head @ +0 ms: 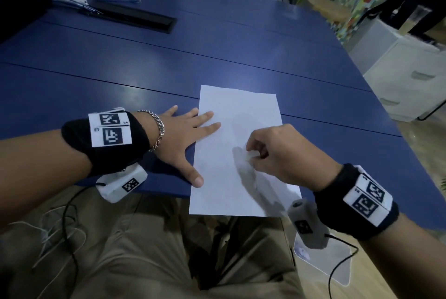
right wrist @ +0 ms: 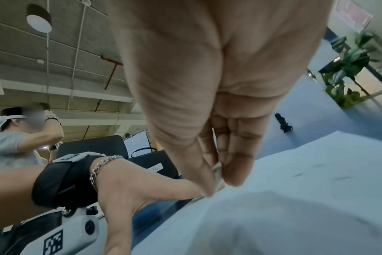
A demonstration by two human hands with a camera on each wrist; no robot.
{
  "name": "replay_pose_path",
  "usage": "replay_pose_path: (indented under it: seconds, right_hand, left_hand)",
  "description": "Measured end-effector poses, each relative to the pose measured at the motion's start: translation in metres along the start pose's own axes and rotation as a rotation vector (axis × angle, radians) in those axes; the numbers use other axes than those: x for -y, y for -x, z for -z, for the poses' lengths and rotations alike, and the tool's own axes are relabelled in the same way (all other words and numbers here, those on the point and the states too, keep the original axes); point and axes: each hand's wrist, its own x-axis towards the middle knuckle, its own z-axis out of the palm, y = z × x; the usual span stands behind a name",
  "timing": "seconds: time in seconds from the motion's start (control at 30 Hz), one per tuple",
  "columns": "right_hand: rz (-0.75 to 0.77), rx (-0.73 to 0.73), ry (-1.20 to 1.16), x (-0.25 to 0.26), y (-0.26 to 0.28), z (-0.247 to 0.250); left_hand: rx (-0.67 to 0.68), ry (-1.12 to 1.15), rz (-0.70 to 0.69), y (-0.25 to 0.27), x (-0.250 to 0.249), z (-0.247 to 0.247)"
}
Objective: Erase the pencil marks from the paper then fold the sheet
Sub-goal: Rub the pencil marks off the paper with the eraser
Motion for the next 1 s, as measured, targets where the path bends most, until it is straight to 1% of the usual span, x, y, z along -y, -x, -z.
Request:
replay_pose_path:
  seconds: [0.07,0.17,0.27,0.33,0.37,0.47,0.53,0.6,0.63,0.67,0.73,0.8,0.83,0.9,0.97,1.0]
  right_hand:
    - [0.040,-0.031,-0.031,0.010,-0.014,0.002]
    - [0.090,-0.022,0.000,0.019,-0.036,-0.002]
    - [0.051,-0.025,0.047,0.020,-0.051,-0.004]
    - [0.057,-0.034,0.084,0.025,-0.051,-0.008]
    - [0.087,-0.025,0.113,0.030,-0.048,-0.012]
    - [0.169,0.052,0.151,0.043,-0.037,-0.019]
    - [0.136,0.040,0.171,0.035,-0.044,-0.015]
    - [0.037,-0.004,0.136,0.023,-0.052,-0.008]
    - [0.015,-0.019,0.125,0.021,-0.053,-0.007]
    - [0.029,-0.035,0.131,0.022,-0.052,-0.008]
    - [0.138,-0.029,0.177,0.036,-0.044,-0.016]
    - [0.233,0.030,0.201,0.050,-0.033,-0.025]
    - [0.235,0.065,0.210,0.051,-0.033,-0.024]
    - [0.179,0.055,0.193,0.038,-0.043,-0.018]
    - [0.059,0.008,0.155,0.023,-0.053,-0.007]
    - [0.024,-0.018,0.148,0.018,-0.054,-0.005]
  left_hand:
    - [-0.002,0.006,0.002,-0.001,0.001,-0.001]
    - [0.000,0.010,0.015,-0.004,0.002,-0.002]
    - [0.006,0.021,0.017,-0.006,0.004,-0.003]
    - [0.009,0.032,0.020,-0.006,0.004,-0.004]
    - [0.008,0.038,0.023,-0.006,0.005,-0.005]
    - [-0.002,0.043,0.022,-0.006,0.005,-0.006]
    - [-0.004,0.049,0.025,-0.006,0.006,-0.006]
    - [0.004,0.055,0.030,-0.005,0.005,-0.005]
    - [0.008,0.058,0.031,-0.005,0.005,-0.005]
    - [0.008,0.060,0.031,-0.006,0.005,-0.006]
    - [0.006,0.066,0.033,-0.006,0.005,-0.006]
    - [0.000,0.072,0.032,-0.006,0.005,-0.007]
    - [-0.001,0.073,0.032,-0.006,0.005,-0.007]
    - [0.002,0.071,0.035,-0.006,0.004,-0.007]
    - [0.006,0.064,0.041,-0.005,0.003,-0.005]
    - [0.009,0.061,0.042,-0.005,0.003,-0.005]
